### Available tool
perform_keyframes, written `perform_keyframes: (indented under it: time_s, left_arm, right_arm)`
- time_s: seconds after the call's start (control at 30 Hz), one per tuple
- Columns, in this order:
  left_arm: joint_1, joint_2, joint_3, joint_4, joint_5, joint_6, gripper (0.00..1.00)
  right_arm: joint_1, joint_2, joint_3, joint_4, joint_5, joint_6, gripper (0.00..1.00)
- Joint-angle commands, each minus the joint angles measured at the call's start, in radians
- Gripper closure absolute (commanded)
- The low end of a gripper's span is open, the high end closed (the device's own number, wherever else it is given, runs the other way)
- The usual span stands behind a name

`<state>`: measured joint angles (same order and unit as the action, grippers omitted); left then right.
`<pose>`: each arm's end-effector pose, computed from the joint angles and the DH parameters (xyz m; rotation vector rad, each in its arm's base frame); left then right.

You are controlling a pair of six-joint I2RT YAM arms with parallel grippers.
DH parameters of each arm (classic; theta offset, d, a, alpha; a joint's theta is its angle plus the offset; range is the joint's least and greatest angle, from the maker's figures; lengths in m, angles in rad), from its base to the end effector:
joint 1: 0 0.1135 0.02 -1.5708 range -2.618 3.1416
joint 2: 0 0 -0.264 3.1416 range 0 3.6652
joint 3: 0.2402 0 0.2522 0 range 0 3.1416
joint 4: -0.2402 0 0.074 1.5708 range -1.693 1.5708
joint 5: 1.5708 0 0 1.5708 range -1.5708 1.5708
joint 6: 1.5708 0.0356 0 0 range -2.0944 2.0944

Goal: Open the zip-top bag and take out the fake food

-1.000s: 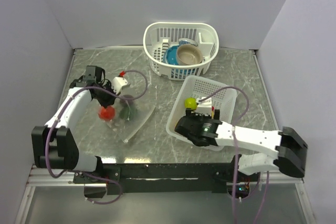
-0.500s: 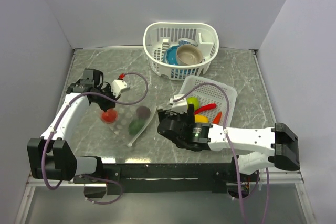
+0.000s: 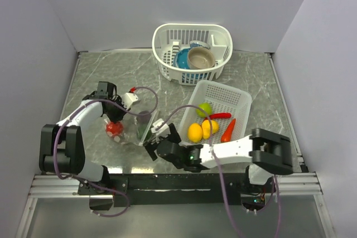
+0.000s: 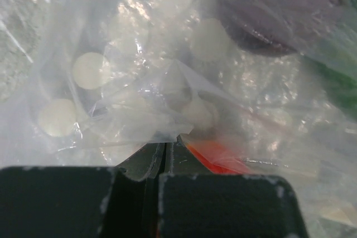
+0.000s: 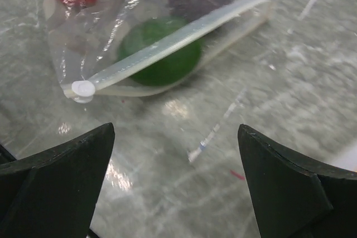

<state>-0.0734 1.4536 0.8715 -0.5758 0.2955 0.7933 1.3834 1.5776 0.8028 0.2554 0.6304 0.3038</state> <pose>0.2686 -0.0301 0.1922 1.1872 2.3693 -0.1736 0.0817 0.3184 0.1980 -0.6941 1.8850 0.4276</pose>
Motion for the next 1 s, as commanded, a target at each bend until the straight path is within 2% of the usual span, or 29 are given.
perform_keyframes:
  time_s: [0.0, 0.4, 0.77, 0.97]
  left_arm:
    - [-0.003, 0.019, -0.003, 0.082, -0.010, -0.006, 0.99]
    - [-0.003, 0.017, -0.022, 0.079, -0.022, 0.032, 0.99]
    - [-0.003, 0.025, 0.032, 0.028, 0.010, 0.015, 0.99]
    - [-0.003, 0.037, 0.029, 0.027, 0.004, 0.014, 0.99]
  right_arm:
    - [-0.015, 0.107, 0.107, 0.114, -0.005, -0.081, 0.01]
    - [-0.190, 0.199, 0.131, 0.211, -0.158, -0.098, 0.01]
    - [-0.187, 0.295, 0.214, 0.228, -0.311, -0.101, 0.00]
    - [-0.165, 0.297, 0.211, 0.315, -0.380, -0.106, 0.00]
